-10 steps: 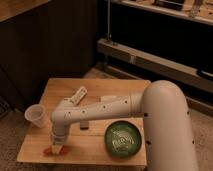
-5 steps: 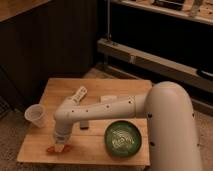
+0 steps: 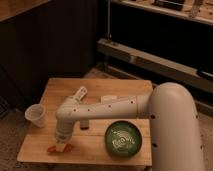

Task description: Place the pepper in the ceramic bowl

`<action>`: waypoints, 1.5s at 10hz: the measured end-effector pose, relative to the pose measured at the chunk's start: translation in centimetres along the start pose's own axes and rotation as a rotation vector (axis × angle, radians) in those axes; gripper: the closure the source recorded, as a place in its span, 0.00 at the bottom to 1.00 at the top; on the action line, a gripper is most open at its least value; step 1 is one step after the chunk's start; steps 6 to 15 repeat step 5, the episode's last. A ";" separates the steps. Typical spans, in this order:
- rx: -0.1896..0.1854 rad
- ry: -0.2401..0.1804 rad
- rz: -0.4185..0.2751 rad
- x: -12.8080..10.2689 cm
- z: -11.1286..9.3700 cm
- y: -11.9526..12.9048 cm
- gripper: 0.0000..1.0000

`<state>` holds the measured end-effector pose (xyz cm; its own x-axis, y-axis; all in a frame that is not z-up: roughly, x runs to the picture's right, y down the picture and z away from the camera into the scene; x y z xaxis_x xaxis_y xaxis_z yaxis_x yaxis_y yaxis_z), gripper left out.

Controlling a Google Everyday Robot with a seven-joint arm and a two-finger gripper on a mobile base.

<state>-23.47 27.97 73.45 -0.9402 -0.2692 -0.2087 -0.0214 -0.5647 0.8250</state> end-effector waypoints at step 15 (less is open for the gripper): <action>0.007 0.001 -0.010 -0.4 -0.7 0.2 0.97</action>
